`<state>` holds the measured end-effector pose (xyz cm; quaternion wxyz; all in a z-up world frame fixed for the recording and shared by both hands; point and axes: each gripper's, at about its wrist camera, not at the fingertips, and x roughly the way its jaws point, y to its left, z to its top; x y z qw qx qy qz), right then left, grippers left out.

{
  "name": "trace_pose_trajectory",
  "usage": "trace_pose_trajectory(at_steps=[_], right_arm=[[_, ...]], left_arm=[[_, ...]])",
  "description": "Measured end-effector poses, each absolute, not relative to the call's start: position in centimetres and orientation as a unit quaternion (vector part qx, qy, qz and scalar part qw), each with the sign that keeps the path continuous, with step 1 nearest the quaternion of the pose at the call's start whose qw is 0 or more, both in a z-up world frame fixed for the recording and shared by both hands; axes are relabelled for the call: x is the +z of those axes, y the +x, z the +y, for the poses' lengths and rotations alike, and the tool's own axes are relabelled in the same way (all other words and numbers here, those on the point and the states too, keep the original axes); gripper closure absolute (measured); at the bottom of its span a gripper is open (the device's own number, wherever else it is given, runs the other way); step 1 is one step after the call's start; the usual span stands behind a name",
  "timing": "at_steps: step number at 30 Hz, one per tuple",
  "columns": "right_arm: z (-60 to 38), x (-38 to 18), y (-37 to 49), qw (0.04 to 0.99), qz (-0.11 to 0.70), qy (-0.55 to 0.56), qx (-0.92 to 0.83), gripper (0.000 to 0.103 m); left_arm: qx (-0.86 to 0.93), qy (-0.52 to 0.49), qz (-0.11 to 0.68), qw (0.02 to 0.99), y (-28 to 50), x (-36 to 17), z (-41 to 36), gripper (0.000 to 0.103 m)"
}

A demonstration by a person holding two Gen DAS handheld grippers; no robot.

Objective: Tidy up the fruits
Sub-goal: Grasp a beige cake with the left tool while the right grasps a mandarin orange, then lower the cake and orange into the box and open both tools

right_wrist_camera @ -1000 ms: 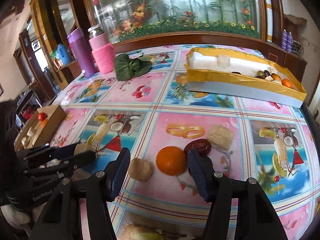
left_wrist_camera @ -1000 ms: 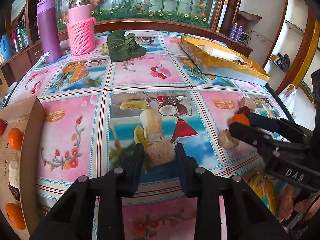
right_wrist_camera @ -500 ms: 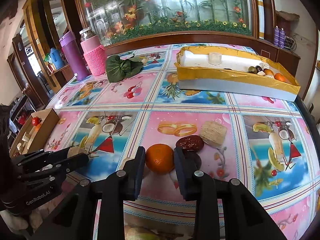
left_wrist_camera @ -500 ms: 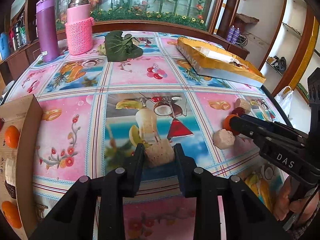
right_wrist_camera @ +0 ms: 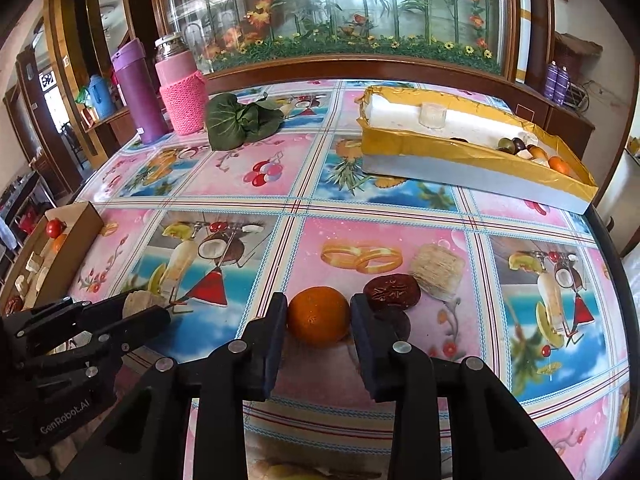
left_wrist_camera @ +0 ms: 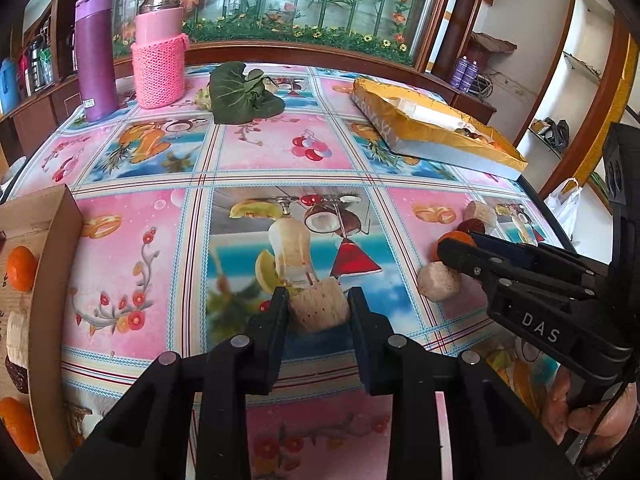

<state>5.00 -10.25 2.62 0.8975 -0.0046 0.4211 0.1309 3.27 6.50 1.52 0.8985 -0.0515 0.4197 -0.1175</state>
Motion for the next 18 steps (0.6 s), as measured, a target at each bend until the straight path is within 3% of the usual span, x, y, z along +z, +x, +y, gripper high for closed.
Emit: trace_pose_trajectory(at_steps=[10, 12, 18], right_arm=[[-10.4, 5.5, 1.3, 0.901, 0.408, 0.024, 0.144, 0.07], [-9.6, 6.6, 0.4, 0.903, 0.4, 0.016, 0.153, 0.07], [-5.3, 9.3, -2.4, 0.903, 0.377, -0.003, 0.207, 0.07]], left_arm=[[-0.139, -0.089, 0.406, 0.899, 1.9, 3.1, 7.5, 0.075], [-0.16, -0.148, 0.407, 0.887, 0.9, 3.7, 9.4, 0.075], [-0.118, -0.193, 0.386, 0.894, -4.1, 6.5, 16.4, 0.074]])
